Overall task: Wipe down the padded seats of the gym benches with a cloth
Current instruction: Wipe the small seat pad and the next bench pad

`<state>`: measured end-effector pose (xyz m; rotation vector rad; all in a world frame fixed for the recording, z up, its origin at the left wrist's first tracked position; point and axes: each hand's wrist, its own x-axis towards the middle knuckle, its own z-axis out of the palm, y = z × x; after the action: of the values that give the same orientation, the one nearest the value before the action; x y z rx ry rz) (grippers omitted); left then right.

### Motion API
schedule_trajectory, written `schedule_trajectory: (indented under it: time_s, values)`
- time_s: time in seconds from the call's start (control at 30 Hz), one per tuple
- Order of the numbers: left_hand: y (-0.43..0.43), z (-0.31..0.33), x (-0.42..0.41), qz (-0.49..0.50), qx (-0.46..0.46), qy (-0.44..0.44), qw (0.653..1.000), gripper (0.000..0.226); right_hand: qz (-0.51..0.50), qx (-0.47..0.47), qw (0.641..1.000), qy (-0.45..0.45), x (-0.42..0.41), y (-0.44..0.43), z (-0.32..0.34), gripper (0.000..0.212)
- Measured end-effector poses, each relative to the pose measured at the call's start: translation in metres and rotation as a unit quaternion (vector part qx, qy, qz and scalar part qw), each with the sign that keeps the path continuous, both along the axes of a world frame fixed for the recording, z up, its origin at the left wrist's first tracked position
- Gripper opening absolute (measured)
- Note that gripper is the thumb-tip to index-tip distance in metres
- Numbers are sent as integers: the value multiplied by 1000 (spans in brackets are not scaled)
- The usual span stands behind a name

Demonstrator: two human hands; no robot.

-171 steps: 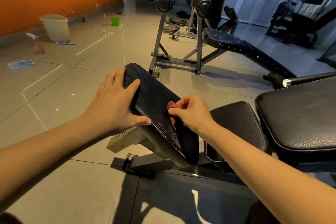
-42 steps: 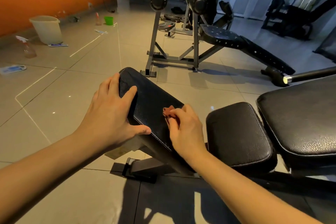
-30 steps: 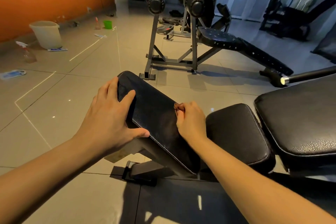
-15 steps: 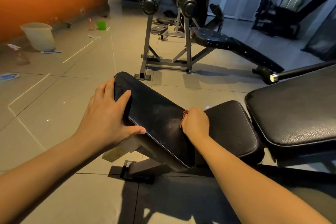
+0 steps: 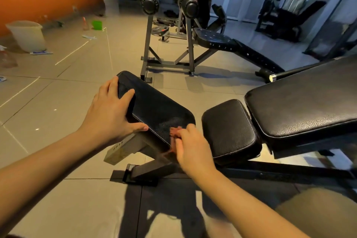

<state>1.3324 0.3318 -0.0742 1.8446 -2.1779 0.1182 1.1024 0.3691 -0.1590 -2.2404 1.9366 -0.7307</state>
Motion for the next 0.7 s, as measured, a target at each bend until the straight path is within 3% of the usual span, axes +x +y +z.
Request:
schedule_trajectory:
  time_s: [0.07,0.13,0.2,0.3,0.4,0.57,0.7]
  values:
    - [2,0,1,1,1,-4,1000,118,-98,57,994,1,-22,-18,-6,22]
    - [2,0,0,3,1,-4,1000,115,-144,52,988,5,-18,-29,-6,21]
    - [3,1,-2,6,3,-5,1000,112,-131,13,991,-24,5,-25,-2,23]
    - [3,0,-3,10,2,-2,1000,116,-24,-43,997,-60,37,6,7,24]
    - [2,-1,0,10,3,6,1000,119,40,-57,997,-36,25,17,8,20]
    - [1,-3,1,4,0,2,1000,118,-130,32,991,-24,-17,-12,-8,25]
    - [-1,-2,-3,8,3,14,1000,118,-105,0,993,-59,7,-6,-11,25]
